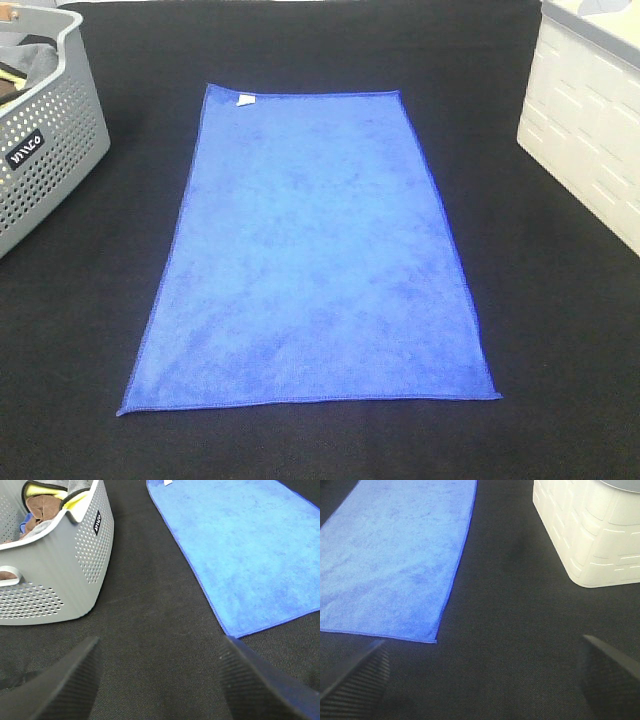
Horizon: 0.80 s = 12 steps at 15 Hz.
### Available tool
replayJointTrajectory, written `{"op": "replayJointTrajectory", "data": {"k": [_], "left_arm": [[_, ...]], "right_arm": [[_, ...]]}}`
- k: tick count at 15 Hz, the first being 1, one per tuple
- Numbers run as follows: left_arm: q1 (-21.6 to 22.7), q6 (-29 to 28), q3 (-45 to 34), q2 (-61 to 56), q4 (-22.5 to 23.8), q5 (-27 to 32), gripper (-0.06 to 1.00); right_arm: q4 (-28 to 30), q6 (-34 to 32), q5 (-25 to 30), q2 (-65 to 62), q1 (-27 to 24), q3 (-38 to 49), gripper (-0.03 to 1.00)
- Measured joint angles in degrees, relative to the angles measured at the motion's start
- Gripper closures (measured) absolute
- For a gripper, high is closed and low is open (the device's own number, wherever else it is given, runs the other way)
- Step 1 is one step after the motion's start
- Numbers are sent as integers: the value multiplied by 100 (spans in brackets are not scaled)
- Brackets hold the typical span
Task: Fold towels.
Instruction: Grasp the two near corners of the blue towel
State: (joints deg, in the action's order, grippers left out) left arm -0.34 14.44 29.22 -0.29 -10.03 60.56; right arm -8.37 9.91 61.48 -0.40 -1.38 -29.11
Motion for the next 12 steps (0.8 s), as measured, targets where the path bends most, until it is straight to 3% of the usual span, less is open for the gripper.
{"op": "replayJointTrajectory", "data": {"k": [12], "left_arm": [[0,0,0,0,0,0,31]], "right_arm": [[0,0,0,0,0,0,3]]}}
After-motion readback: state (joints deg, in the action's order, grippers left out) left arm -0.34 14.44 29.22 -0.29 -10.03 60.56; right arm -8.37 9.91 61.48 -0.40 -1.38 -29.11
